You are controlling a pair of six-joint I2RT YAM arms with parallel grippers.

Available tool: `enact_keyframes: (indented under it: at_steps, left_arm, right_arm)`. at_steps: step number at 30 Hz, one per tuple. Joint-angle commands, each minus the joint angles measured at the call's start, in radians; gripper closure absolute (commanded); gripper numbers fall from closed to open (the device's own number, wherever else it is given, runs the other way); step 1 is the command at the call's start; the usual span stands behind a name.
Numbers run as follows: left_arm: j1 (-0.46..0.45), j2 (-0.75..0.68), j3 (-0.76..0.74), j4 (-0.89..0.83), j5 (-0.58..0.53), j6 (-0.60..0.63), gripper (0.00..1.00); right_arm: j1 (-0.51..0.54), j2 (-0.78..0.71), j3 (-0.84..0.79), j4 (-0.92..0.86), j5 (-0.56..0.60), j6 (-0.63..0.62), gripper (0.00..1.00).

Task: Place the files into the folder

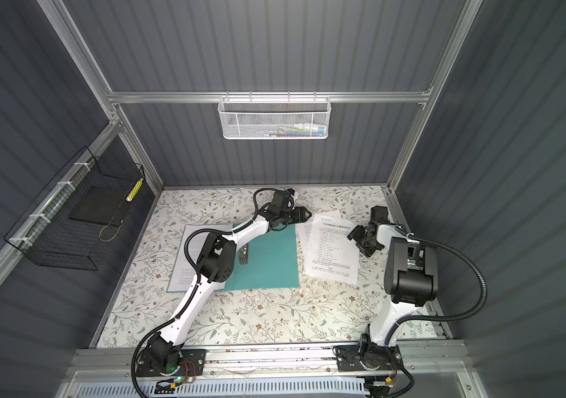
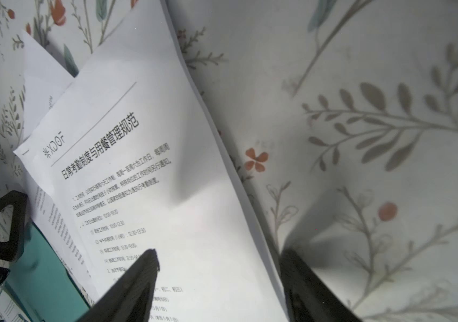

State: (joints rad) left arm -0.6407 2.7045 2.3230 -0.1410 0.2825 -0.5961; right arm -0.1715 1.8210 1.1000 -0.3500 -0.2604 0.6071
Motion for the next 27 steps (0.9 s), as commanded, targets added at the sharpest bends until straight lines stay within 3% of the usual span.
enact_keyframes:
  at_steps: [1, 12, 27]
  left_arm:
    - [-0.005, -0.019, -0.013, -0.016, 0.014, 0.007, 0.32]
    - [-0.004, -0.011, -0.025, -0.020, 0.016, 0.005, 0.32]
    - [0.006, -0.015, -0.052, -0.007, 0.026, -0.004, 0.32]
  right_arm:
    - [-0.003, -0.024, -0.016, 0.027, -0.051, 0.011, 0.29]
    - [-0.003, -0.060, -0.093, 0.199, -0.316, 0.077, 0.37]
    - [0.004, -0.003, -0.099, 0.113, -0.275, 0.007, 0.49]
